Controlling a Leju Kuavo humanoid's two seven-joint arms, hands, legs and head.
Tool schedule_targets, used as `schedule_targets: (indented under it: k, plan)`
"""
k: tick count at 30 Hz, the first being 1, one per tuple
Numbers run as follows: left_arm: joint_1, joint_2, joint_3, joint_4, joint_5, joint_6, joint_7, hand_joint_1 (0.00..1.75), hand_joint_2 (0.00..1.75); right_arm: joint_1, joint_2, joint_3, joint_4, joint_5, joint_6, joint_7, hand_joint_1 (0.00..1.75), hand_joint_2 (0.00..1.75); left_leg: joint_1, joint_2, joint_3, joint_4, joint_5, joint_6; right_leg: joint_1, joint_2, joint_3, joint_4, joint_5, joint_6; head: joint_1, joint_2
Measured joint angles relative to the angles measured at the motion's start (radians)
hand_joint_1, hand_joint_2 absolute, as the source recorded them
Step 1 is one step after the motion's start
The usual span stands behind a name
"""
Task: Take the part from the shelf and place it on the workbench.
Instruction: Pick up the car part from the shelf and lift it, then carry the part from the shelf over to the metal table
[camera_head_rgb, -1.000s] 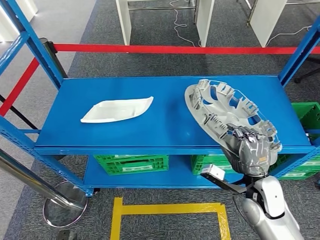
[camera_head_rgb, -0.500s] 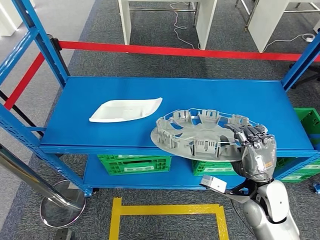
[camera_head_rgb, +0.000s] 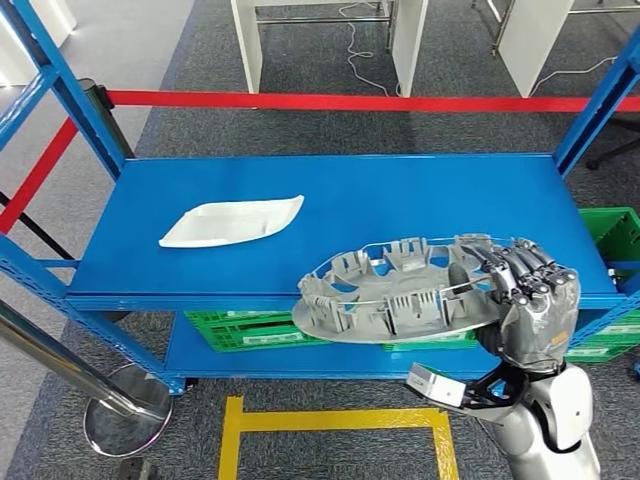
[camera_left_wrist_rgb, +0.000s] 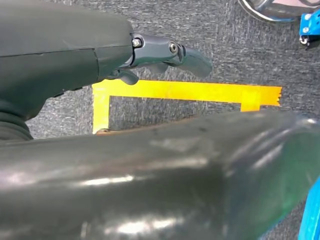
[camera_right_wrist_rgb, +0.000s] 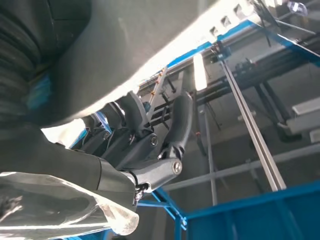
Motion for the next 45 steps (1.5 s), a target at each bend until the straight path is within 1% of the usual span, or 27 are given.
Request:
schedule_targets:
  k: [1,2,4,6,9,11,12,15,16,17,18,20,21,23,25,27,28,30,31,32,33,35,37,41,42,43,45]
  plan:
    - [0.001,0.000,0.000,0.000,0.000,0.000,0.000,0.00,0.00,0.001,0.009,-0.003,-0.006,-0.016,0.000,-0.018,1.68,1.75,0.000,0.000,-0.011,0.024,0.001,0.000,0.000,0.001,0.000,0.000,0.000,0.000,0.000,0.000]
    - [0.001,0.000,0.000,0.000,-0.001,0.001,0.000,0.00,0.00,0.001,0.019,-0.007,-0.014,-0.037,0.000,-0.041,1.69,1.75,0.000,0.000,-0.005,0.009,0.020,0.002,0.001,0.001,0.001,0.000,0.000,-0.001,0.000,0.000]
    - [0.001,0.000,0.000,0.000,-0.006,0.004,0.000,0.00,0.00,0.001,0.044,-0.017,-0.036,-0.084,0.000,-0.093,1.73,1.75,0.000,0.000,0.051,-0.111,0.091,0.009,0.001,0.003,0.005,0.001,-0.002,0.001,0.000,0.000]
    - [0.000,0.000,-0.001,0.000,-0.010,0.008,0.000,0.00,0.00,0.000,0.070,-0.027,-0.060,-0.128,-0.001,-0.143,1.75,1.75,-0.003,-0.001,0.101,-0.225,0.130,0.015,0.004,0.005,0.003,0.003,-0.003,0.006,0.000,0.000]
    - [-0.001,-0.002,-0.004,0.001,-0.011,0.015,-0.002,0.00,0.00,0.000,0.098,-0.036,-0.095,-0.179,-0.001,-0.191,1.75,1.75,-0.005,-0.002,0.111,-0.257,0.128,0.022,0.005,0.005,-0.005,0.004,-0.002,0.021,0.001,0.000]
    - [0.001,-0.003,-0.005,0.001,-0.012,0.020,-0.005,0.00,0.00,0.000,0.110,-0.039,-0.117,-0.205,-0.001,-0.209,1.75,1.75,-0.001,-0.001,0.111,-0.263,0.132,0.032,0.004,0.004,-0.017,0.022,-0.019,0.032,0.002,0.000]
    - [0.000,-0.004,-0.006,0.001,-0.012,0.023,-0.009,0.00,0.00,0.000,0.114,-0.042,-0.128,-0.218,-0.001,-0.216,1.75,1.75,0.001,0.000,0.111,-0.266,0.134,0.037,0.004,0.004,-0.034,0.057,-0.042,0.036,0.004,0.000]
    - [0.000,-0.005,-0.007,0.001,-0.017,0.028,-0.023,0.00,0.00,0.003,0.121,-0.047,-0.155,-0.263,-0.001,-0.234,1.75,1.75,0.001,0.003,0.110,-0.267,0.135,0.043,0.003,0.003,-0.121,0.245,-0.126,0.042,0.007,0.000]
    - [0.000,-0.005,-0.008,0.001,-0.019,0.029,-0.028,0.00,0.00,0.004,0.122,-0.048,-0.163,-0.275,-0.001,-0.237,1.75,1.75,0.000,0.003,0.110,-0.266,0.135,0.043,0.003,0.003,-0.139,0.282,-0.133,0.043,0.006,0.000]
    - [0.000,-0.006,-0.010,0.001,-0.021,0.029,-0.032,0.00,0.00,0.004,0.123,-0.049,-0.170,-0.284,-0.001,-0.238,1.75,1.75,0.000,0.004,0.111,-0.266,0.135,0.043,0.003,0.003,-0.140,0.284,-0.122,0.044,0.007,0.000]
    - [0.000,-0.006,-0.013,0.001,-0.022,0.030,-0.036,0.00,0.00,0.004,0.123,-0.049,-0.178,-0.292,-0.001,-0.239,1.75,1.75,0.001,0.004,0.112,-0.266,0.135,0.043,0.003,0.002,-0.121,0.245,-0.093,0.043,0.007,0.000]
    - [0.000,-0.007,-0.019,0.001,-0.023,0.030,-0.043,0.00,0.00,0.003,0.123,-0.050,-0.196,-0.305,-0.001,-0.240,1.75,1.75,0.000,0.002,0.114,-0.265,0.134,0.040,0.002,0.001,-0.051,0.104,-0.029,0.041,0.007,0.000]
    - [-0.001,-0.007,-0.021,0.001,-0.024,0.031,-0.046,0.00,0.00,0.002,0.124,-0.050,-0.204,-0.310,-0.001,-0.240,1.75,1.75,-0.002,0.001,0.113,-0.263,0.133,0.037,0.002,0.001,-0.020,0.044,-0.011,0.038,0.007,0.000]
    - [0.000,-0.007,-0.022,0.001,-0.025,0.033,-0.051,0.00,0.00,0.003,0.125,-0.051,-0.216,-0.321,-0.001,-0.241,1.75,1.75,-0.005,0.001,0.109,-0.260,0.135,0.027,0.005,0.003,0.001,0.005,-0.009,0.032,0.006,0.000]
    - [0.000,-0.007,-0.023,0.001,-0.025,0.036,-0.057,0.00,0.87,0.005,0.126,-0.052,-0.226,-0.332,-0.001,-0.241,1.75,1.75,-0.004,0.001,0.106,-0.260,0.137,0.017,0.006,0.004,0.001,0.004,-0.005,0.022,0.005,0.000]
    - [0.000,-0.006,-0.023,0.001,-0.024,0.041,-0.064,0.00,1.75,0.006,0.126,-0.054,-0.237,-0.344,-0.001,-0.241,1.75,1.75,-0.002,0.001,0.096,-0.231,0.113,0.008,0.003,0.002,0.002,0.001,-0.002,0.010,0.004,0.000]
    - [0.000,-0.006,-0.023,0.001,-0.024,0.042,-0.068,0.00,1.75,0.007,0.126,-0.054,-0.243,-0.349,-0.001,-0.241,1.75,1.75,-0.001,0.001,0.081,-0.192,0.087,0.003,0.001,0.000,0.003,0.000,-0.001,0.004,0.003,0.000]
    - [0.001,-0.006,-0.023,0.001,-0.024,0.045,-0.071,0.00,1.75,0.011,0.126,-0.055,-0.250,-0.355,-0.002,-0.242,1.75,1.75,0.000,0.001,0.026,-0.060,0.023,-0.002,0.002,-0.001,0.003,0.000,-0.001,-0.002,0.002,0.000]
    - [0.002,-0.006,-0.023,0.001,-0.024,0.045,-0.071,0.00,1.75,0.015,0.126,-0.056,-0.252,-0.357,-0.002,-0.242,1.75,1.75,0.001,0.001,0.001,-0.004,0.004,-0.003,0.003,-0.001,0.003,0.000,-0.001,-0.002,0.002,0.000]
    - [0.003,-0.006,-0.023,0.001,-0.023,0.045,-0.072,0.00,1.75,0.018,0.126,-0.056,-0.253,-0.358,-0.002,-0.242,1.75,1.75,0.001,0.001,-0.011,0.026,0.002,-0.002,0.004,-0.001,0.003,0.000,-0.001,-0.002,0.002,0.000]
    - [0.003,-0.006,-0.023,0.001,-0.023,0.045,-0.073,0.00,1.75,0.022,0.126,-0.056,-0.255,-0.360,-0.002,-0.242,1.75,1.75,0.001,0.001,-0.004,0.014,0.020,0.000,0.005,0.000,0.004,0.000,-0.001,-0.002,0.002,0.000]
    - [0.003,-0.006,-0.023,0.001,-0.020,0.044,-0.076,0.00,1.75,0.029,0.126,-0.056,-0.261,-0.365,-0.002,-0.242,1.75,1.75,-0.001,0.001,0.054,-0.106,0.090,0.010,0.006,0.002,0.007,0.000,-0.002,-0.002,0.001,0.000]
    - [0.002,-0.005,-0.023,0.001,-0.013,0.041,-0.079,0.00,1.75,0.037,0.126,-0.057,-0.269,-0.369,-0.002,-0.242,1.75,1.75,-0.005,0.001,0.107,-0.223,0.129,0.021,0.009,0.002,0.005,0.002,-0.002,0.002,0.002,0.000]
    - [0.005,-0.007,-0.023,0.001,-0.008,0.039,-0.083,0.00,1.75,0.048,0.126,-0.057,-0.278,-0.370,-0.002,-0.242,1.75,1.75,-0.009,0.001,0.116,-0.266,0.131,0.032,0.007,0.002,-0.007,0.000,0.001,0.023,0.003,0.000]
    - [0.006,-0.008,-0.023,0.001,-0.008,0.038,-0.084,0.00,1.75,0.050,0.126,-0.057,-0.281,-0.371,-0.002,-0.242,1.75,1.75,-0.006,0.001,0.117,-0.271,0.134,0.037,0.006,0.002,-0.013,0.011,-0.009,0.028,0.004,0.000]
    - [0.005,-0.009,-0.022,0.001,-0.007,0.038,-0.084,0.00,1.75,0.051,0.126,-0.057,-0.283,-0.371,-0.002,-0.242,1.75,1.75,-0.003,0.002,0.118,-0.275,0.138,0.042,0.006,0.002,-0.028,0.041,-0.030,0.033,0.005,0.000]
    - [0.004,-0.009,-0.022,0.001,-0.007,0.038,-0.084,0.00,1.75,0.054,0.126,-0.057,-0.286,-0.374,-0.002,-0.242,1.75,1.75,-0.002,0.003,0.117,-0.277,0.140,0.047,0.004,0.002,-0.082,0.160,-0.095,0.039,0.008,0.000]
